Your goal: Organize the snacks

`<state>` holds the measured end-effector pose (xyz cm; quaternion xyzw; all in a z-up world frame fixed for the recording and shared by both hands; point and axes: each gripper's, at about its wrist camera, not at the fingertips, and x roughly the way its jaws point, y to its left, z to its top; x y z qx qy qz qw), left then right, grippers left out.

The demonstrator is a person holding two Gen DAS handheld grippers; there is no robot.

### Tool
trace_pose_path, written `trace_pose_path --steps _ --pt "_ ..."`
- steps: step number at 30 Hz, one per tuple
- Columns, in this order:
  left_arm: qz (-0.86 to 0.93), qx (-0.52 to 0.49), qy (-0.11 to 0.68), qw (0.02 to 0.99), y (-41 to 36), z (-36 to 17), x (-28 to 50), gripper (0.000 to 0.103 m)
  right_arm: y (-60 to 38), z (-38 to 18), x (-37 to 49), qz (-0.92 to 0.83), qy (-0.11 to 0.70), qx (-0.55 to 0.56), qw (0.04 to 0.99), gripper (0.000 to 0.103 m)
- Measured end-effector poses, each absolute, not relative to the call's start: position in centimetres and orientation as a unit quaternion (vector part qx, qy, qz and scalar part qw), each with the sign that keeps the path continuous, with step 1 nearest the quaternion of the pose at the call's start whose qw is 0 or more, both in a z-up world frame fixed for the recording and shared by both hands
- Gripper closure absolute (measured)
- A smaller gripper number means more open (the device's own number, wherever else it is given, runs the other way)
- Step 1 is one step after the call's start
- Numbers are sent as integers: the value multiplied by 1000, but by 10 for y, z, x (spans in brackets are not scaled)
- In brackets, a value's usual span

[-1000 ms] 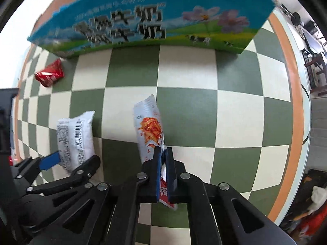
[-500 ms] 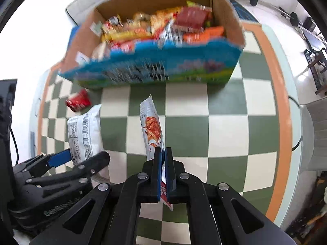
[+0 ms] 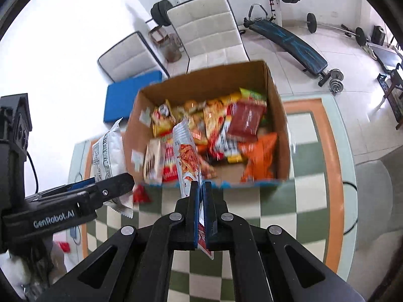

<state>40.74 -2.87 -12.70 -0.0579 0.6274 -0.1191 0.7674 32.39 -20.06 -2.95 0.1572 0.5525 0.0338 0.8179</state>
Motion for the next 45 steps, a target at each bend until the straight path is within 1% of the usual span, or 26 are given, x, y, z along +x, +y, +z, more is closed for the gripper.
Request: trace_pose_path --steps 4,11,20,24,26,27,28,29,30,31,32,33,34,36,37,38,39,45 --pt "-112 -64 652 747 -26 -150 442 36 -204 -44 357 28 556 161 815 100" --pt "-99 -73 703 701 -26 -207 481 36 -210 -97 406 13 580 176 795 100" --pt "-96 -46 754 648 -34 -267 483 36 -212 -151 421 10 621 174 765 100" --pt "-84 -40 756 647 -36 -265 477 36 -216 -160 419 6 633 186 751 97" --pt "-87 -33 745 660 -38 -254 475 35 -219 -158 419 6 635 192 748 88" --pt "-90 -34 741 665 -39 -249 474 34 -221 -156 418 4 635 192 748 68" --pt "-94 -36 736 669 -40 -244 474 33 -221 -152 417 8 634 192 749 44" --pt "-96 -36 729 677 -40 -237 473 32 -222 -150 417 10 633 193 750 34" --pt "-96 -34 718 689 -40 -228 471 31 -223 -145 416 11 631 192 752 27" --pt "-98 -34 707 700 -40 -219 470 24 -223 -140 415 14 628 189 755 27" --pt "-101 -36 700 706 -40 -211 470 20 -223 -133 413 17 622 187 760 27" --pt "-102 -38 694 711 -39 -205 469 20 -222 -129 412 20 616 186 765 26" --pt "-104 -42 689 716 -37 -199 472 20 -221 -122 409 24 608 182 773 18" --pt "-108 -48 678 725 -33 -185 472 16 -219 -111 405 27 593 177 785 9" --pt "-110 -52 671 732 -31 -178 469 11 -219 -108 404 23 589 174 789 9" --pt "-110 -51 664 738 -25 -173 471 9 -218 -103 402 16 584 164 795 8" --pt "-107 -48 658 744 -23 -168 469 9 -216 -99 400 12 579 155 801 6" --pt "-88 -27 600 795 1 -141 443 9 -196 -84 383 12 562 127 817 6"
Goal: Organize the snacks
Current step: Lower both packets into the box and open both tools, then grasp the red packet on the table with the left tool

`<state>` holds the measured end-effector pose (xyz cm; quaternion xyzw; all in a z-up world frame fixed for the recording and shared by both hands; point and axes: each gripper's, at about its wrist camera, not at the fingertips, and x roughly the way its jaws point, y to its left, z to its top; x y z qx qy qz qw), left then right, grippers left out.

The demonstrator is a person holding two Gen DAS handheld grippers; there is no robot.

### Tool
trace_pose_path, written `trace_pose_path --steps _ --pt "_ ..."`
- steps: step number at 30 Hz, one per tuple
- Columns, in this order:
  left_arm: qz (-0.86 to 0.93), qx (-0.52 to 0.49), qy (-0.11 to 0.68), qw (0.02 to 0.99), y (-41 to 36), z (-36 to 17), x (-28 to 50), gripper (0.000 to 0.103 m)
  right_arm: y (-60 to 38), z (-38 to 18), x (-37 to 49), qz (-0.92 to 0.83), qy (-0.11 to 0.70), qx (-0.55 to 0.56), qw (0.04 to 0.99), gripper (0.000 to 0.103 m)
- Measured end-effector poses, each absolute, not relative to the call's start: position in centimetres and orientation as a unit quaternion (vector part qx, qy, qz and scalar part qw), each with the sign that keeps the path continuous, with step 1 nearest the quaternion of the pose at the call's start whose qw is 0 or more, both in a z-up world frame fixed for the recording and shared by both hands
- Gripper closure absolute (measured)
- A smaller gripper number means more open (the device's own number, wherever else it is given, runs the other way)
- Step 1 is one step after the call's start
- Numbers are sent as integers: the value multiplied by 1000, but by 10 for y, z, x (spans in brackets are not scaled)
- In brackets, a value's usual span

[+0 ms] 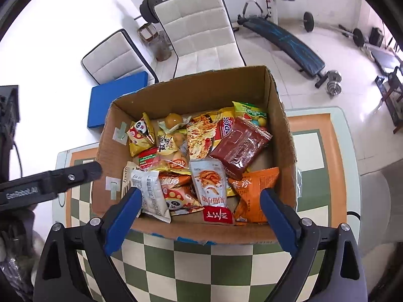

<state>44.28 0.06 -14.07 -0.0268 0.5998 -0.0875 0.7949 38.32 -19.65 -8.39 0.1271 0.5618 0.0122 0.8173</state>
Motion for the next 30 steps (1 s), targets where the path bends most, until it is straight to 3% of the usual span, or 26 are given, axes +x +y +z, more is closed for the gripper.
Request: trace_pose_path --steps 5,7,8,9,18,26,27,29,30 --pt "-36 5 575 817 36 -145 403 9 -177 -88 362 7 567 125 814 7" --pt "-17 -7 588 809 56 -161 387 9 -167 -95 348 11 569 142 810 26" --pt "-5 -16 601 799 69 -173 378 9 -162 -100 344 15 575 144 805 46" --pt "2 -23 612 791 78 -183 374 9 -156 -106 338 17 580 146 801 50" --pt "44 -141 698 701 142 -292 375 9 -125 -150 316 12 607 152 780 50" --pt "31 -132 719 681 132 -345 396 10 -123 -167 319 -2 619 152 771 50" --pt "30 -130 718 683 131 -347 397 14 -122 -168 319 -4 619 150 771 50" --pt "28 -126 718 684 130 -350 396 45 -121 -169 320 -3 620 150 770 50" --pt "30 -121 718 684 129 -349 396 46 -121 -169 320 -3 621 149 769 50"
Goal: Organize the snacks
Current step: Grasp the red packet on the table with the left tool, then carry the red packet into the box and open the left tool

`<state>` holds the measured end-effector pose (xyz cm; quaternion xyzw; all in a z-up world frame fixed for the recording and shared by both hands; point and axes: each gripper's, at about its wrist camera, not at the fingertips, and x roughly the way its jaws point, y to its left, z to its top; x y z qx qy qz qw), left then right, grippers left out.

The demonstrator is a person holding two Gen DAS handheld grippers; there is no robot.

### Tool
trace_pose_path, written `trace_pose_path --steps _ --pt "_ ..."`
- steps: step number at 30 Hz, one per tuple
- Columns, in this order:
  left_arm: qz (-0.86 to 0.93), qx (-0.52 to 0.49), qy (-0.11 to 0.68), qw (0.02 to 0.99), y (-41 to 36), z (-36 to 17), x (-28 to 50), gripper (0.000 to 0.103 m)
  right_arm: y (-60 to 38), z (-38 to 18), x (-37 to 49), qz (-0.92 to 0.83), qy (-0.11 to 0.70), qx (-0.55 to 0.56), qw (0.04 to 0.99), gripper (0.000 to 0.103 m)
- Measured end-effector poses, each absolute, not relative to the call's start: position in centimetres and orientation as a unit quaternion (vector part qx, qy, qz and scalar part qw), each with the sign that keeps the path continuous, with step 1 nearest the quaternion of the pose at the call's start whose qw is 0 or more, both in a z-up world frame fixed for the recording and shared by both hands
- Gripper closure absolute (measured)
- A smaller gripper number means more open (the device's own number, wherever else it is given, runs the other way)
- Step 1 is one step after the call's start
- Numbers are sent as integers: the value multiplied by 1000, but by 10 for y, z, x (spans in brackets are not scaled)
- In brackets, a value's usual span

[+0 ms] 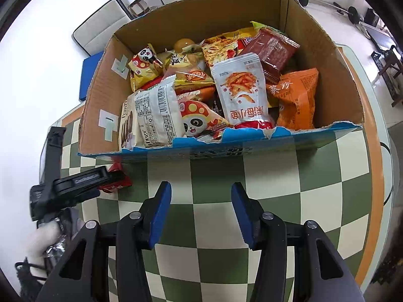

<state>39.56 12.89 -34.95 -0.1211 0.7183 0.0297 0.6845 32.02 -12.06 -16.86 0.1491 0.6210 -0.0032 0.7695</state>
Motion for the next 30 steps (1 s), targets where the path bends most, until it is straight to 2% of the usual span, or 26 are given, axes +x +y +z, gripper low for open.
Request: trace_pose_path --steps 1,13,22,30 --pt "27 -118 715 688 128 -348 394 50 -120 -168 321 -4 621 148 770 50" --pt "30 -87 696 712 122 -316 364 51 -120 -157 325 -1 610 146 779 50" --pt "-28 -93 666 739 87 -239 315 51 -141 -144 329 -11 606 163 778 50" --pt "-95 -96 632 763 42 -165 368 51 -165 -122 351 -11 599 172 782 50"
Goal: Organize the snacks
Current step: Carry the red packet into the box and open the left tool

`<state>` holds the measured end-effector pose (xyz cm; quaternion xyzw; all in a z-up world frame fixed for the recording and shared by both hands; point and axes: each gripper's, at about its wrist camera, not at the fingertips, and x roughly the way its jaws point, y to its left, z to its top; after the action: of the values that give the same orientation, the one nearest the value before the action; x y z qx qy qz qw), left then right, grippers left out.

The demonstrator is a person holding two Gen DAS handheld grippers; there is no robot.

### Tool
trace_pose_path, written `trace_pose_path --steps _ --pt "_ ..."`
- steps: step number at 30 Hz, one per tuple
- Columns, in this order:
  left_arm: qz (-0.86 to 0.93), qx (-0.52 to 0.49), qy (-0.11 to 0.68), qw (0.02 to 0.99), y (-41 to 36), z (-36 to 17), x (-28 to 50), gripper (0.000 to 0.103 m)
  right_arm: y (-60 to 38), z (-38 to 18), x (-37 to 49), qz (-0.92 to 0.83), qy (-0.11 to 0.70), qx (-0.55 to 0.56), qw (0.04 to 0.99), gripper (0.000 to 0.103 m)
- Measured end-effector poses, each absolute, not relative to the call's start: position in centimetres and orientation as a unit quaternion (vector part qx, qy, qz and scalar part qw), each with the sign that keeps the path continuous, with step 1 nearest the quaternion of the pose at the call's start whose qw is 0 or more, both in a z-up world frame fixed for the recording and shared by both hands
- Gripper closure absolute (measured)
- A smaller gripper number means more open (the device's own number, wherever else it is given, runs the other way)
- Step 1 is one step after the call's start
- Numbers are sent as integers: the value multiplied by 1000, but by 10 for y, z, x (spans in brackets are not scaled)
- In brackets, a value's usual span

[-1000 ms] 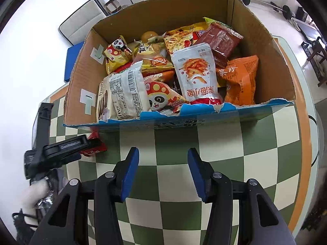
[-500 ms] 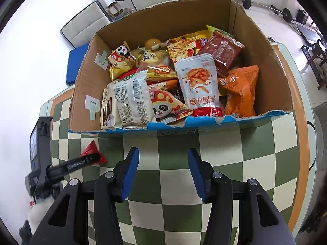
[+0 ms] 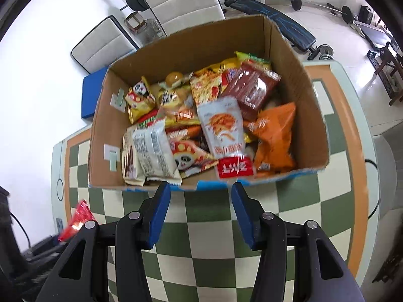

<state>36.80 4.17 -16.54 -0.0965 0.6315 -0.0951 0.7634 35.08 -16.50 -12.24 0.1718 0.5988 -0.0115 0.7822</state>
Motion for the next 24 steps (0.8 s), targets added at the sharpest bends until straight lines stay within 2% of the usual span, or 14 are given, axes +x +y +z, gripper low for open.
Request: trace_pose_path --steps 6,14,24 --pt "-96 -71 628 769 9 -156 446 51 -180 -108 387 -17 591 164 789 49" --pt "-80 -30 660 746 -18 -191 528 50 -204 -120 434 -29 606 179 775 49" --pt "-60 22 695 716 -33 -233 543 49 -209 -151 464 -29 641 167 748 42"
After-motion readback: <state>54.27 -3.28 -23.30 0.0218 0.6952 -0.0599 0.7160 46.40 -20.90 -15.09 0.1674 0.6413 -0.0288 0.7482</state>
